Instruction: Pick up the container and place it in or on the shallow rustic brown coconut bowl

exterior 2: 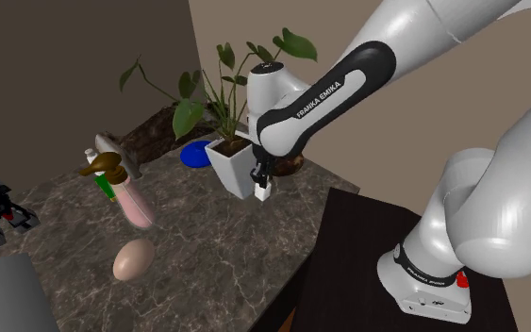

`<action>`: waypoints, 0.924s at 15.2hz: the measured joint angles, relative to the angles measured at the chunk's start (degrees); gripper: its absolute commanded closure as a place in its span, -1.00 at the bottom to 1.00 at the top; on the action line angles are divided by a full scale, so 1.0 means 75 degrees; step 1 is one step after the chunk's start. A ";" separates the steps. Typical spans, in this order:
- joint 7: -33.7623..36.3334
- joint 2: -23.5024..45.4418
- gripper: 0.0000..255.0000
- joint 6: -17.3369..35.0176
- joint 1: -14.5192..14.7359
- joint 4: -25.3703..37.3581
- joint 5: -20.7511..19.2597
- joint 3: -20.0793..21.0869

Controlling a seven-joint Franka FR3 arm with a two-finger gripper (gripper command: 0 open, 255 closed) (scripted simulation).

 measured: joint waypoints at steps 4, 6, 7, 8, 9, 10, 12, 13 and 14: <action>0.0025 -0.0356 1.00 -0.0497 -0.0013 0.0145 -0.0048 0.0003; 0.0049 -0.0491 1.00 -0.0729 -0.0011 0.0244 -0.0063 0.0014; 0.0054 -0.0554 1.00 -0.0840 -0.0011 0.0281 -0.0069 0.0017; 0.0057 -0.0627 1.00 -0.0965 -0.0014 0.0333 -0.0077 0.0019; 0.0065 -0.0709 1.00 -0.1089 -0.0014 0.0373 -0.0084 0.0023; 0.0061 -0.0750 1.00 -0.1184 -0.0019 0.0423 -0.0089 0.0021; 0.0079 -0.0873 1.00 -0.1395 -0.0017 0.0508 -0.0098 0.0031; 0.0087 -0.0946 1.00 -0.1470 -0.0019 0.0511 -0.0105 0.0035; -0.0010 -0.0935 1.00 -0.1509 -0.0060 0.0565 -0.0118 -0.0023</action>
